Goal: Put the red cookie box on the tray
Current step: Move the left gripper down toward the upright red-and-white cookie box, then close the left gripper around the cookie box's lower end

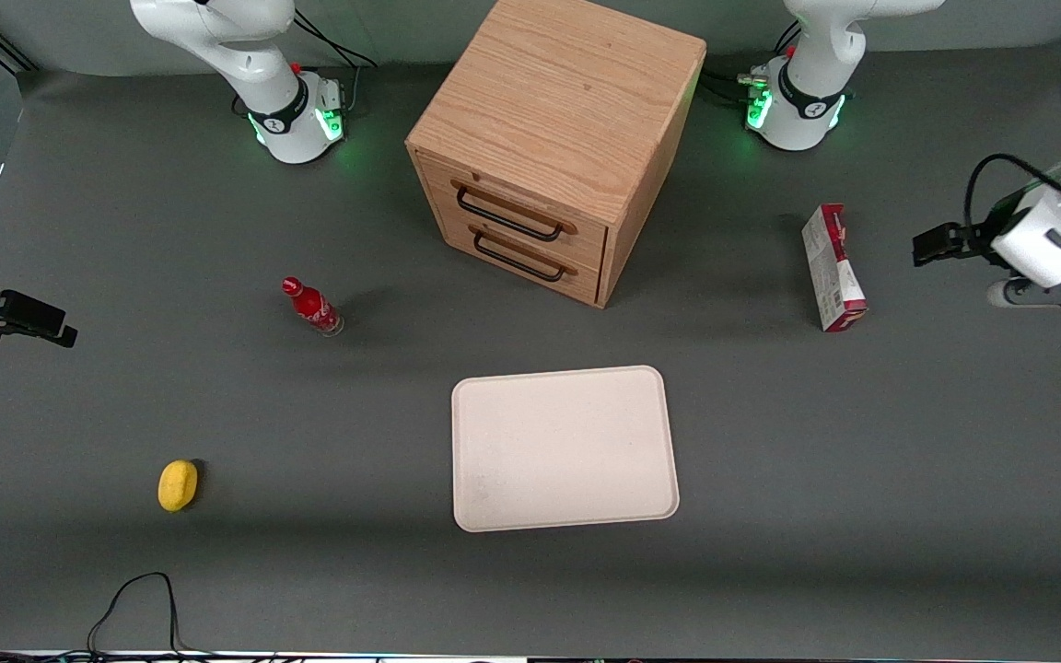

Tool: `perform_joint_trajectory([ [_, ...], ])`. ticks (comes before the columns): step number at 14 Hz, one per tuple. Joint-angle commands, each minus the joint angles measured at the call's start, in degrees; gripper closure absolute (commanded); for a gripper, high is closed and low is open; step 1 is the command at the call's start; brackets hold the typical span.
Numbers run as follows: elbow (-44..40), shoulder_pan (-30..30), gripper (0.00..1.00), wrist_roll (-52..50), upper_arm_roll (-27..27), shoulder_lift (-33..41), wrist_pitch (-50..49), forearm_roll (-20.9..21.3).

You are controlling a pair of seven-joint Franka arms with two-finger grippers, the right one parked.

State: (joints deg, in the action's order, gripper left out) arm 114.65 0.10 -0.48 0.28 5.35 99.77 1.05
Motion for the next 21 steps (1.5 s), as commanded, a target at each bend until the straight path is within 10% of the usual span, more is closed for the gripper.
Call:
perform_joint_trajectory([
  [1,17.68,2.27,0.0,-3.29,-3.61,9.41,10.68,-0.26],
  [8,40.89,3.59,0.0,-6.73,-7.4,10.65,39.41,0.61],
  [17,47.95,3.59,0.02,-6.73,-7.14,3.89,53.43,1.41],
  [19,47.95,3.59,0.15,-6.64,-6.96,3.01,53.69,1.5],
  [21,47.86,3.59,0.53,-6.29,-6.79,2.74,53.78,1.58],
])
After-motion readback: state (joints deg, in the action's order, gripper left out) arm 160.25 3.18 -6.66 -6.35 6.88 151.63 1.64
